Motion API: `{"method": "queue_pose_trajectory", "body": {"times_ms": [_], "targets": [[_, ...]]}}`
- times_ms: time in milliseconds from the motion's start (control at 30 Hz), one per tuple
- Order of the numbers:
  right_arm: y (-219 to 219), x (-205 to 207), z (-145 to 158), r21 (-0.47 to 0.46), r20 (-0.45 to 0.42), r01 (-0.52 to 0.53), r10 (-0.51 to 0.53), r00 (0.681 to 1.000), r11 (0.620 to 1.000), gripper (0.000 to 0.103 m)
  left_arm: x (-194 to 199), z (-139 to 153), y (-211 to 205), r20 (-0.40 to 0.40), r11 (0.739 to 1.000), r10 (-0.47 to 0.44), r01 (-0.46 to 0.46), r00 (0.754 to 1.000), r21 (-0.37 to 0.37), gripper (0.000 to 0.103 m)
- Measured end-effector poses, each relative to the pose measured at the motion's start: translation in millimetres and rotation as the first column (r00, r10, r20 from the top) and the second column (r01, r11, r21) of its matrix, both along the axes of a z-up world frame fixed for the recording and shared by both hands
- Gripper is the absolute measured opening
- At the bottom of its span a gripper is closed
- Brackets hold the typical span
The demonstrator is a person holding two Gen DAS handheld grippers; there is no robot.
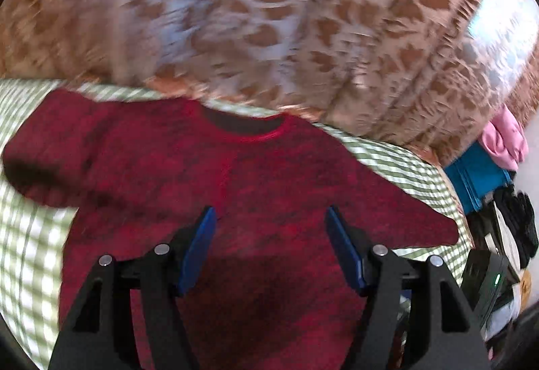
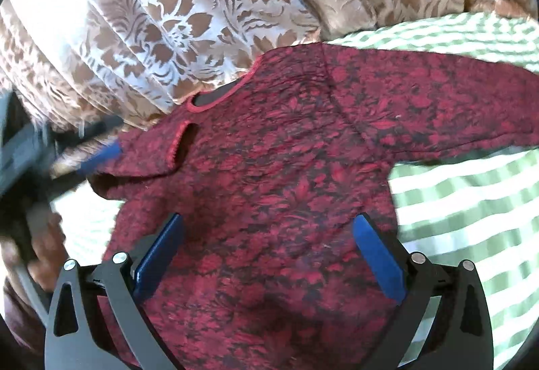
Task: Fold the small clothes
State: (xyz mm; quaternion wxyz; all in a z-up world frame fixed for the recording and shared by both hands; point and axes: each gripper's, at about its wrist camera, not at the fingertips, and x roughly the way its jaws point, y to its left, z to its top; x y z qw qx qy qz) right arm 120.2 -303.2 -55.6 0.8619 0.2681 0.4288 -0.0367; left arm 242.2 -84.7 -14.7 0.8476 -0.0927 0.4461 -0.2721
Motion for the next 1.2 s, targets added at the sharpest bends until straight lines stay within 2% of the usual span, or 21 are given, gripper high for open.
{"method": "queue_pose_trajectory", "body": {"times_ms": [133, 267, 333, 467, 533, 600, 633, 667, 700, 733, 833, 900, 1000, 1100, 1200], "targets": [[16, 28, -8, 0.153, 0.017, -0.065, 0.063, 0.998, 0.986, 0.089, -16, -35, 55, -0.062, 0.99, 0.138, -0.137, 0.988, 0.024, 0.067], [48, 68, -18, 0.295, 0.021, -0.14, 0.14, 0.99, 0.945, 0.088, -35, -66, 100, -0.105, 0.973, 0.231, -0.226, 0.967, 0.052, 0.067], [64, 93, -28, 0.35, 0.009, -0.143, 0.149, 0.989, 0.926, 0.087, -44, -74, 112, -0.1, 0.97, 0.242, -0.237, 0.965, 0.055, 0.066], [84, 136, -43, 0.341, -0.038, -0.073, 0.091, 0.995, 0.937, 0.087, -55, -75, 107, -0.039, 0.975, 0.203, -0.199, 0.978, 0.098, 0.066], [90, 152, -45, 0.316, -0.047, -0.044, 0.062, 0.997, 0.948, 0.083, -55, -75, 102, -0.028, 0.977, 0.189, -0.185, 0.982, 0.103, 0.069], [93, 164, -45, 0.288, -0.058, -0.031, 0.05, 0.997, 0.957, 0.066, -55, -77, 101, -0.024, 0.978, 0.184, -0.181, 0.983, 0.104, 0.071], [95, 173, -47, 0.26, -0.079, -0.022, 0.044, 0.996, 0.965, 0.047, -54, -78, 101, -0.024, 0.977, 0.185, -0.181, 0.982, 0.11, 0.071], [95, 175, -48, 0.249, -0.093, -0.033, 0.058, 0.994, 0.968, 0.033, -54, -81, 102, -0.026, 0.977, 0.186, -0.182, 0.982, 0.11, 0.071], [97, 183, -50, 0.232, -0.108, -0.051, 0.078, 0.991, 0.971, 0.027, -54, -81, 102, -0.025, 0.977, 0.186, -0.182, 0.982, 0.107, 0.071], [98, 186, -47, 0.203, -0.111, -0.082, 0.106, 0.988, 0.976, 0.014, -54, -81, 103, -0.022, 0.978, 0.184, -0.18, 0.983, 0.105, 0.071], [87, 179, -18, 0.152, -0.04, -0.104, 0.111, 0.993, 0.983, 0.011, -53, -82, 103, -0.019, 0.979, 0.18, -0.177, 0.984, 0.102, 0.071], [66, 169, 9, 0.123, 0.029, -0.089, 0.086, 0.996, 0.988, 0.01, -53, -81, 102, -0.019, 0.979, 0.18, -0.177, 0.984, 0.103, 0.071], [32, 156, 40, 0.034, 0.087, -0.045, 0.042, 0.995, 0.998, 0.01, -52, -82, 99, -0.017, 0.978, 0.179, -0.176, 0.984, 0.11, 0.072], [-5, 147, 45, -0.064, 0.065, 0.023, -0.019, 0.998, 0.998, 0.01, -52, -82, 99, -0.02, 0.978, 0.182, -0.178, 0.983, 0.111, 0.073], [-44, 137, 27, -0.117, -0.011, 0.092, -0.094, 0.995, 0.989, 0.01, -50, -80, 100, -0.033, 0.977, 0.191, -0.186, 0.981, 0.104, 0.073]]}}
